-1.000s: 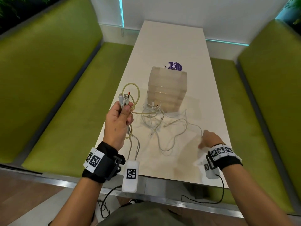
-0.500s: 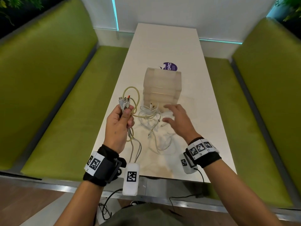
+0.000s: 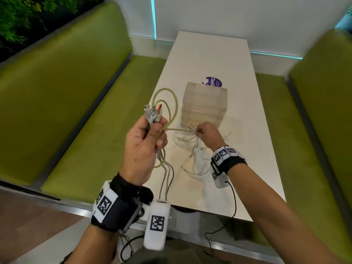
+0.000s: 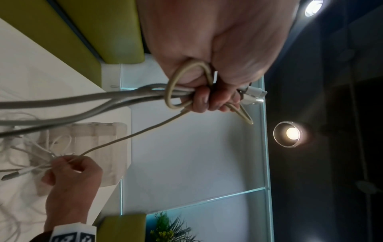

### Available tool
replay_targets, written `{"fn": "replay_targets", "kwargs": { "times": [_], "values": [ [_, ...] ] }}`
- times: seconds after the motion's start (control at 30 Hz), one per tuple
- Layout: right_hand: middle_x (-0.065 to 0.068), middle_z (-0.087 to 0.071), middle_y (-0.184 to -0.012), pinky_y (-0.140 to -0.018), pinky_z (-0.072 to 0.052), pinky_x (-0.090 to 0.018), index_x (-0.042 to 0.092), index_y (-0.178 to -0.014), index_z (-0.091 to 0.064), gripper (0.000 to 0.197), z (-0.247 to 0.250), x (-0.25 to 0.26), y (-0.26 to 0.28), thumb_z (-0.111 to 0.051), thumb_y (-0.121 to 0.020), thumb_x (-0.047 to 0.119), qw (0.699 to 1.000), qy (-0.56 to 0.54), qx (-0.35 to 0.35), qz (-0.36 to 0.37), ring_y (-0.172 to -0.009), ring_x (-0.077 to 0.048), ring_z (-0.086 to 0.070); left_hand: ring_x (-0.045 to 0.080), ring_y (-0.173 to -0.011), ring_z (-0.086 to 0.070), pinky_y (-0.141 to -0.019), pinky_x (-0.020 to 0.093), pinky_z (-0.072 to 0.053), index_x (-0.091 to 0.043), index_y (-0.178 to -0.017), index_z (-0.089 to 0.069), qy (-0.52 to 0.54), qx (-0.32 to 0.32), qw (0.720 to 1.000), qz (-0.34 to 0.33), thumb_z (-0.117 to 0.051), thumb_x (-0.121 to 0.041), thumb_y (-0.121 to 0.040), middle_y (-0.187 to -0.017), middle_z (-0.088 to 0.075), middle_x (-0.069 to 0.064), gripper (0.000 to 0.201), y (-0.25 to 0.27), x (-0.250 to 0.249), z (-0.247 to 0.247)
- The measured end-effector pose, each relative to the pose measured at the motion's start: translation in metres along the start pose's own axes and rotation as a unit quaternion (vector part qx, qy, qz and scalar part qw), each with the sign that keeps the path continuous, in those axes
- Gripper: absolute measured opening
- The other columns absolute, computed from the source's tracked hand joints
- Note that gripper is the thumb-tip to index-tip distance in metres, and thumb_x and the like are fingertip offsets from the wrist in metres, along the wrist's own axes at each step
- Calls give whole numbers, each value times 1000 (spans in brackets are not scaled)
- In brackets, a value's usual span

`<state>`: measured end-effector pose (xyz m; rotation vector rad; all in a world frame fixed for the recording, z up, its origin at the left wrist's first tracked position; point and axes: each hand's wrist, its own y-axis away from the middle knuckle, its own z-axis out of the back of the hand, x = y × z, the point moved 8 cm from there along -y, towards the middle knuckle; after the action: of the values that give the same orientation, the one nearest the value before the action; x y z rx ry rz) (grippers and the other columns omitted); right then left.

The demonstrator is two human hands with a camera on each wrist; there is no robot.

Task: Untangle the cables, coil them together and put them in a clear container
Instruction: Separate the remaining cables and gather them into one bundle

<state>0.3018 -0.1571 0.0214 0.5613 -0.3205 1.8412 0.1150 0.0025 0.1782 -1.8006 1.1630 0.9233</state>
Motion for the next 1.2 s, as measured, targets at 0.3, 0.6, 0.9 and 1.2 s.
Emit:
{"fn": "replay_targets", "kwargs": {
  "times": [0.3,0.6,0.9,1.2],
  "values": [
    [-10,-65,-89,-71,-41,-32,8,-92,-73,14,10,14,5,-61,-86,12,999,-13,-4,41,-87,-29,-60,5,-54,-37,-52,15,-34,-12,-97,-57,-109,-47,992,40,-45,-3,-98,-78,-63,-14,15,-17,37,29],
    [-10,-65,-93,-78,-49,-32,15,-100,-74,18,29,67,36,-67,-84,16,982,-129,-23,136,-85,-22,-61,7,-57,-42,-53,14,-36,-7,-101,-61,-362,6,929,74,-47,-12,-98,-64,-48,-8,14,-49,124,17],
    [-12,-54,-87,-74,-42,-26,1,-91,-70,11,35,68,35,-62,-84,4,983,-106,-3,153,-79,-17,-52,13,-57,-39,-51,23,-29,-3,-96,-59,-453,96,880,102,-44,-13,-99,-62,-44,-8,18,-58,135,20],
    [-6,-51,-93,-68,-42,-31,8,-88,-64,8,6,35,15,-61,-86,15,995,31,-21,90,-79,-23,-52,14,-55,-35,-52,28,-30,-8,-86,-54,-413,89,899,115,-44,-12,-98,-62,-42,-4,16,-65,118,33]
  ]
}}
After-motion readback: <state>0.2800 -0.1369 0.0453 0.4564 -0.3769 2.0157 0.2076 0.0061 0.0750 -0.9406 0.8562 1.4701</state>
